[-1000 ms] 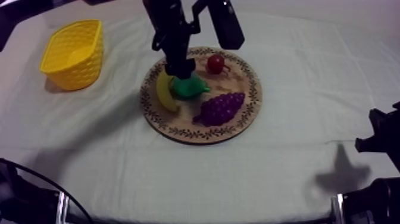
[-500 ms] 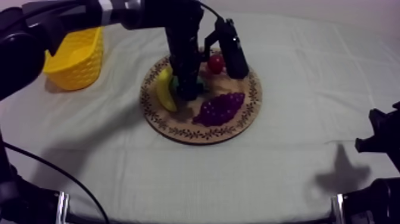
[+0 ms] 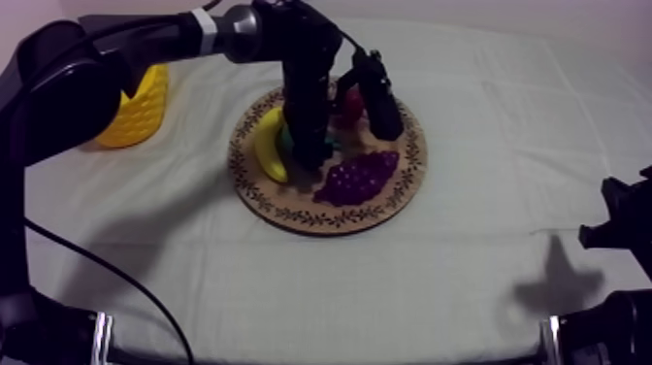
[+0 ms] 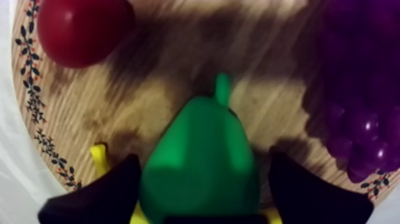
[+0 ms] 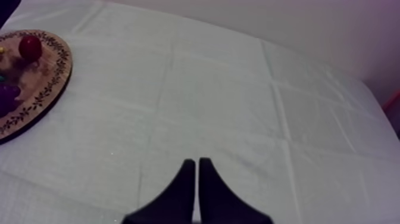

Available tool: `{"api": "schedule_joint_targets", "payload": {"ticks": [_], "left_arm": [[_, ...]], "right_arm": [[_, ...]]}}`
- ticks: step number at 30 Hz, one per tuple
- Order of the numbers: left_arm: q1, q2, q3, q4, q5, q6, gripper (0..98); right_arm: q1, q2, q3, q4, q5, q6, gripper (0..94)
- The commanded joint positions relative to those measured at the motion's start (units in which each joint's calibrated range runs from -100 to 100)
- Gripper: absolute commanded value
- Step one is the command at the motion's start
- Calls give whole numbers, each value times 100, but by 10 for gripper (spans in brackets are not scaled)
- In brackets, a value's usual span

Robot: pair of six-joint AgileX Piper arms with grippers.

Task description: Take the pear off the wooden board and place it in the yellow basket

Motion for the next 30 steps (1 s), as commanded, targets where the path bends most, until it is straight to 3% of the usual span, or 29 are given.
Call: {"api": "schedule_joint_targets", "payload": {"ticks": [1,5,9,22,30], "left_arm": [[-1,8,-21,-8,18,27,645],[-7,-99,19,-15,41,82,529],[-24,-573,327,-25,58,184,488],[-353,-3366,627,-154,1139,708,545],[-1021,-4169,682,-308,1323,840,546]], "right_arm": [[-2,-1,-1,0,0,0,3],[-2,-1,-1,0,0,1,3],[-2,-1,-1,0,0,1,3],[-2,-1,-1,0,0,1,3],[-2,-1,-1,0,0,-2,3]]}}
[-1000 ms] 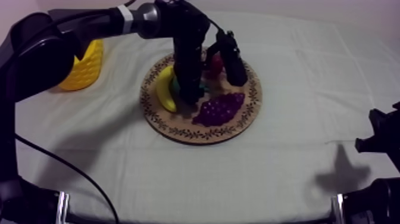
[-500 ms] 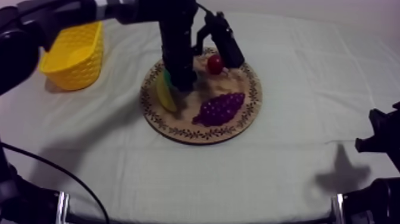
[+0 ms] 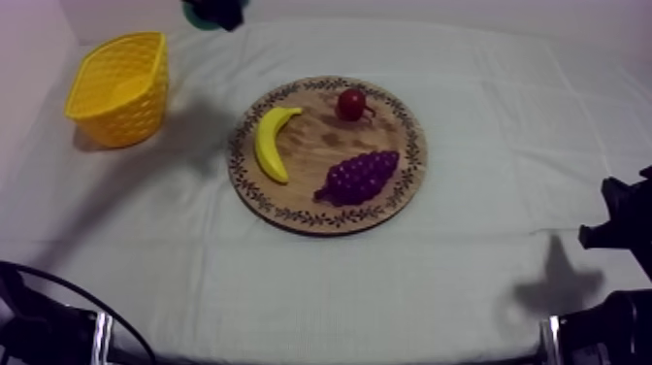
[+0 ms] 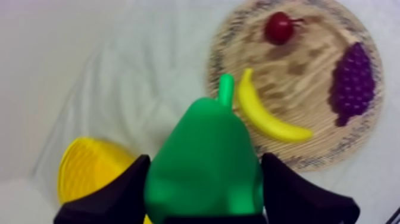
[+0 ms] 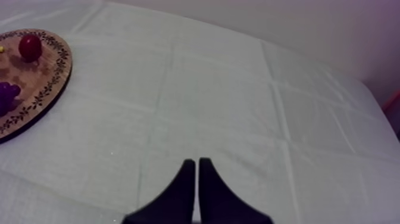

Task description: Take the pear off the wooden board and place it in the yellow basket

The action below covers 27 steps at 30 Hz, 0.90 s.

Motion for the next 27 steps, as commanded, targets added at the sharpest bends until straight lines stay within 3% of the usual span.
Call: {"api": "schedule_joint_targets", "payload": {"ticks": [1,13,21,24,27], "left_arm": [[-323,-172,73,-69,-3,43,547],[-1527,522,0,-214,-213,111,550],[-1914,1481,-747,-213,-198,136,568],[-1984,1715,-803,-215,-199,213,623],[-2047,1835,-699,-176,-258,275,752]], "right_arm": [[-2,-1,-1,0,0,-13,3],[-2,-1,-1,0,0,-12,3],[-2,-1,-1,0,0,-11,3],[-2,-1,-1,0,0,-11,3],[-2,-1,-1,0,0,-11,3]]}}
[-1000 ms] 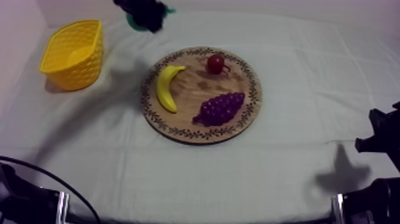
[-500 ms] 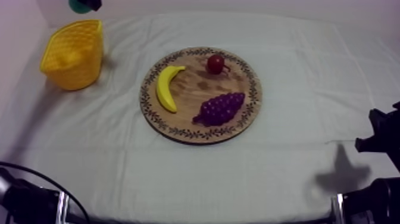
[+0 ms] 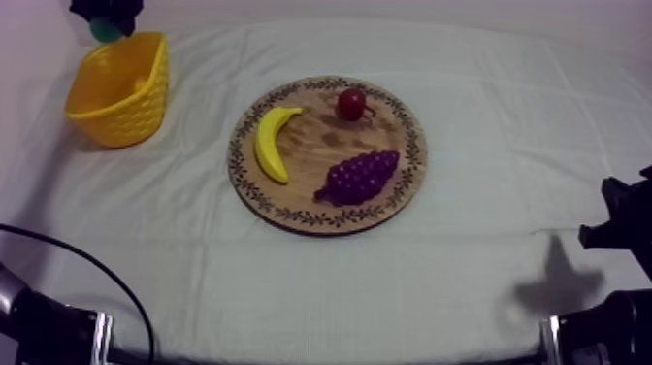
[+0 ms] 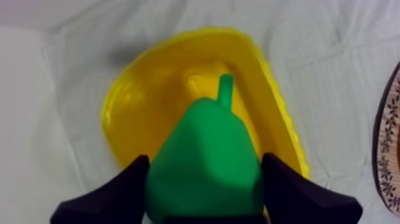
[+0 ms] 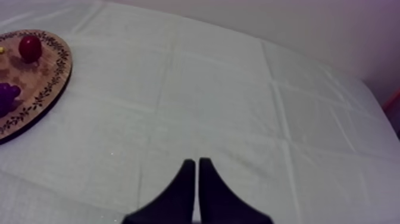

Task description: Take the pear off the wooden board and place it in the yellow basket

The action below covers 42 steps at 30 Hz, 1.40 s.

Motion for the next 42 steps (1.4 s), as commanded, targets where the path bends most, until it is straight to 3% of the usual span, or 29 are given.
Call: {"api": "schedule_joint_targets", "payload": {"ticks": [1,7,14,20,26,35,42], "left_arm": [[-32,36,76,33,-68,28,795],[-57,-122,348,102,-217,101,934],[-27,-1069,1025,129,-378,204,934],[69,-2499,1984,157,-825,385,803],[126,-3897,2838,330,-1241,432,666],[133,-5707,4619,606,-2771,352,394],[81,-6846,5710,749,-3591,403,167]], "right_arm": [[-2,-1,-1,0,0,2,3],[-2,-1,-1,0,0,2,3],[-2,-1,-1,0,0,2,3],[-2,-1,-1,0,0,2,3],[-2,-1,-1,0,0,2,3],[-2,-1,-1,0,0,2,3],[-2,-1,-1,0,0,2,3]]}}
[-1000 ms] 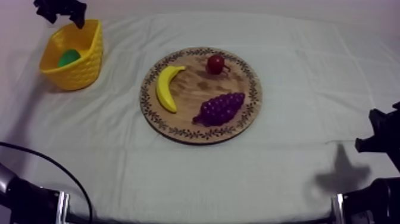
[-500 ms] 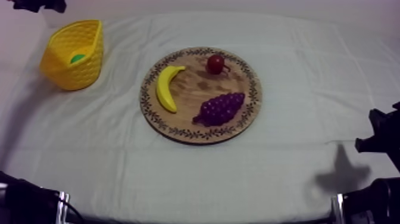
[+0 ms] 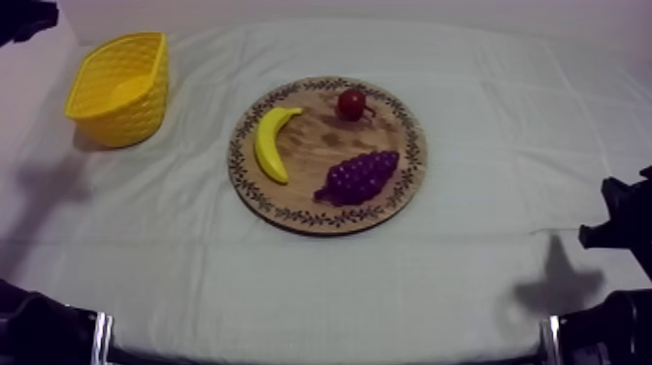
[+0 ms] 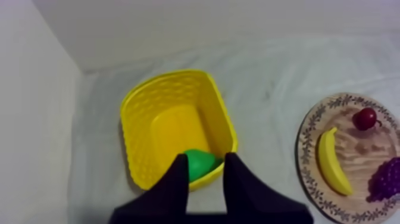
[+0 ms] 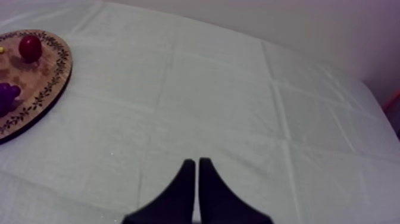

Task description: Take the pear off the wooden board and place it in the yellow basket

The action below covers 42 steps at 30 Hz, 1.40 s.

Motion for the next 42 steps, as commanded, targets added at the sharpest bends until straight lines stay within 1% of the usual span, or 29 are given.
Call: {"api": "schedule_joint_targets", "payload": {"ticks": [1,8,15,20,26,31,32,35,39,40,42], "left_arm": [[-23,-568,537,14,-305,21,148],[-191,-2029,2139,13,-1236,123,27],[-270,-3316,3939,29,-2092,166,4],[-281,-4115,5064,-95,-2497,234,1],[-347,-4928,5889,-166,-2671,308,1],[-374,-5530,6385,-178,-2724,408,1],[-376,-5659,6483,-110,-2744,356,1],[-374,-5947,6625,-42,-2719,311,1],[-387,-6210,6691,73,-2695,123,1],[-391,-6239,6707,109,-2724,163,1],[-402,-6272,6726,151,-2762,385,15]], "right_arm": [[-2,-1,-1,0,0,2,3],[-2,-1,-1,0,0,2,3],[-2,-1,-1,0,0,1,3],[-2,-1,-1,0,0,-2,3],[-2,-1,-1,0,0,-1,3],[-2,-1,-1,0,0,2,3],[-2,-1,-1,0,0,2,3],[-2,-1,-1,0,0,0,3],[-2,-1,-1,0,0,0,3],[-2,-1,-1,0,0,-1,3],[-2,-1,-1,0,0,1,3]]}}
